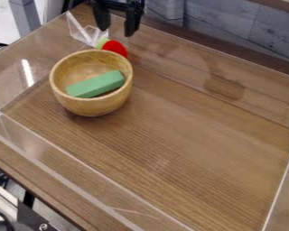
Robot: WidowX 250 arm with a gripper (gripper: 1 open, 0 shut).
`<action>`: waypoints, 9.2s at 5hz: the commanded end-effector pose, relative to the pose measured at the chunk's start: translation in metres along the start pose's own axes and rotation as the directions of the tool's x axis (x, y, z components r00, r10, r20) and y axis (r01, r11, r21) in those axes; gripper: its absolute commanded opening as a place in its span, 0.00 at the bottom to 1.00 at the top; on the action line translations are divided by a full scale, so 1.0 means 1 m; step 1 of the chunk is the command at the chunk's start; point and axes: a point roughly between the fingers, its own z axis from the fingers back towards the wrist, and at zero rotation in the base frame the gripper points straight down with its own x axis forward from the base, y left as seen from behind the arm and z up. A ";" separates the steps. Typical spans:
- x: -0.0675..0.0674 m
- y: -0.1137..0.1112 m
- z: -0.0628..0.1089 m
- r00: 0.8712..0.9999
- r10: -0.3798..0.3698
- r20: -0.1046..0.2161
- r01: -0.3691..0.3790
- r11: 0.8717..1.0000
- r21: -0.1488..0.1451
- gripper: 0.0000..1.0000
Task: Move the red fruit to the right
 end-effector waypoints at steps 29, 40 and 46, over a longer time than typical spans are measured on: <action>0.007 0.033 0.049 0.979 0.169 0.117 -0.150 0.976 -0.160 0.00; 0.009 0.020 -0.021 0.991 0.119 0.063 -0.113 0.990 -0.088 0.00; 0.006 0.015 -0.022 0.991 0.119 0.059 -0.110 0.986 -0.128 1.00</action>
